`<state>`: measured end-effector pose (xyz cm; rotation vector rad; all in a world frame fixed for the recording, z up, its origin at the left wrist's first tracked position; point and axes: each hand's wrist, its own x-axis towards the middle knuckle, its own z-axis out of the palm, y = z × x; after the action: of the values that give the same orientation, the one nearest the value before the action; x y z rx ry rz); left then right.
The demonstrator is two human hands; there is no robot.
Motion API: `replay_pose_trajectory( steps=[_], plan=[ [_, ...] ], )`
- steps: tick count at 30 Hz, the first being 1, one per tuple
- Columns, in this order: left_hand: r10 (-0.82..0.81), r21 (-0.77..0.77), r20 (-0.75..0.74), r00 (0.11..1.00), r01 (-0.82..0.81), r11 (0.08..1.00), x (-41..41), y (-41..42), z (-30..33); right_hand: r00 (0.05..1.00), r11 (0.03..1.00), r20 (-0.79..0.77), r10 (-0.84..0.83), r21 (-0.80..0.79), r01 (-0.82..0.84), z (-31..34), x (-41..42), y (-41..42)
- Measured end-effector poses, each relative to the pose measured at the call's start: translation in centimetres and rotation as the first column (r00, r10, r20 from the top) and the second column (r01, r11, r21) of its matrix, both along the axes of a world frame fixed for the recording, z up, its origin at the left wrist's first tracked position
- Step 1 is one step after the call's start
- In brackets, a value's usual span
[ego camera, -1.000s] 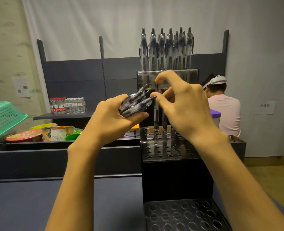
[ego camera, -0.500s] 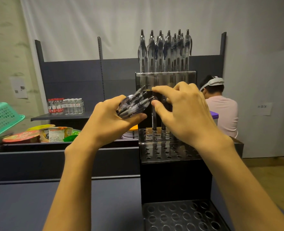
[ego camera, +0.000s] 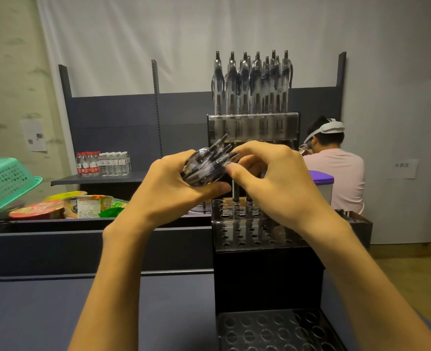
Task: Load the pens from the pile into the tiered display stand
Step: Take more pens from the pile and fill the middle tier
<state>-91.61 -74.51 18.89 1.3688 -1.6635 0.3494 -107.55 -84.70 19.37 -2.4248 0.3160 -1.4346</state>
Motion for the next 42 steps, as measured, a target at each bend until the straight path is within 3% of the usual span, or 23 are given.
replay_pose_trajectory(
  steps=[14,20,24,29,34,42],
  plan=[
    [0.029,-0.039,-0.028,0.999,-0.031,0.999,-0.6,0.0,-0.1,0.993,0.984,0.057,0.102,0.141,-0.109,0.1,0.2,0.4],
    [0.136,-0.037,-0.003,0.991,-0.136,0.990,-0.3,1.2,-0.4,0.932,0.897,0.317,0.174,0.340,-0.283,1.2,-0.7,1.0],
    [0.299,-0.054,0.063,0.952,-0.296,0.954,0.8,2.0,-1.7,0.927,0.966,0.374,0.026,0.228,-0.119,1.9,-1.1,0.4],
    [0.487,-0.011,0.128,0.864,-0.490,0.872,1.3,2.6,-3.8,0.962,0.995,0.267,-0.061,0.094,0.037,1.9,-0.5,0.5],
    [0.508,0.000,0.114,0.854,-0.511,0.859,1.2,2.9,-5.9,0.973,0.989,0.176,-0.147,0.017,0.146,2.0,0.4,0.9],
    [0.538,-0.008,0.073,0.840,-0.539,0.843,1.3,3.1,-7.2,0.951,0.969,0.224,-0.212,-0.080,0.235,3.0,1.3,1.6]
  ],
)
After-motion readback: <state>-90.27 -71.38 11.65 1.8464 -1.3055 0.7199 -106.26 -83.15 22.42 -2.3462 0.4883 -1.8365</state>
